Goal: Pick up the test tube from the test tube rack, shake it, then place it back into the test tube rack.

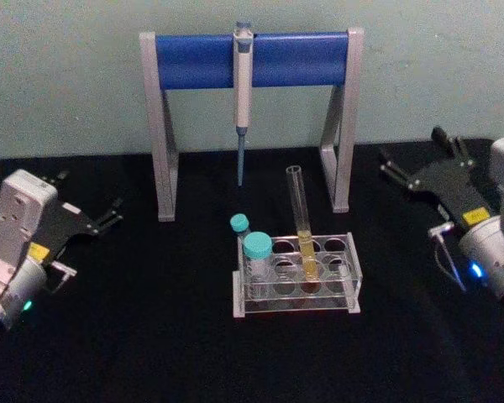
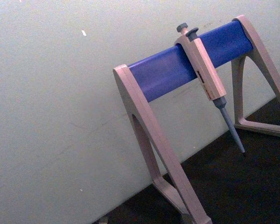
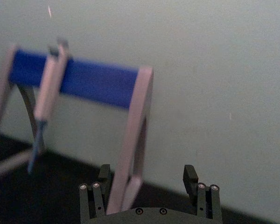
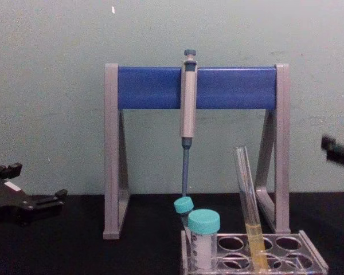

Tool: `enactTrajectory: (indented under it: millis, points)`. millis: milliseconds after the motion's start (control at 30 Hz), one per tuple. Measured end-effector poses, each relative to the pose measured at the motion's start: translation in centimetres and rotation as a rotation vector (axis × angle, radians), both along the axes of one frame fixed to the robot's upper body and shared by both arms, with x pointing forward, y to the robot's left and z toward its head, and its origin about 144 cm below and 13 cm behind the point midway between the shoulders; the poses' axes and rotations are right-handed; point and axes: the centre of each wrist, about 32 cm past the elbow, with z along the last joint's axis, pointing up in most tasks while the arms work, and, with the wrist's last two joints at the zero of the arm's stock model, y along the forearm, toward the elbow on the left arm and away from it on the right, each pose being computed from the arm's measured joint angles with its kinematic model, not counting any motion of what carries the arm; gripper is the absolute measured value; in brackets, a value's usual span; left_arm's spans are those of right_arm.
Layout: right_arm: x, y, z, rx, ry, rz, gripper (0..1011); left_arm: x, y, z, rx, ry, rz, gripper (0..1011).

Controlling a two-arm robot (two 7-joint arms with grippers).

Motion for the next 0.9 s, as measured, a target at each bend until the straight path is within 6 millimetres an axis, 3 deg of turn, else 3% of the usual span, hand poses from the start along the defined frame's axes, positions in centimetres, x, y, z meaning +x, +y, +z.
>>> enactTrajectory:
  millis: [267, 900]
  points:
    - [-0.5, 0.3, -1.5, -0.060, 0.115, -0.049, 1000, 0.0, 0.0, 0.0, 0.000, 0.000, 0.000, 1001]
    - [-0.5, 0.2, -1.5, -0.059, 0.123, -0.049, 1000, 0.0, 0.0, 0.0, 0.000, 0.000, 0.000, 1001]
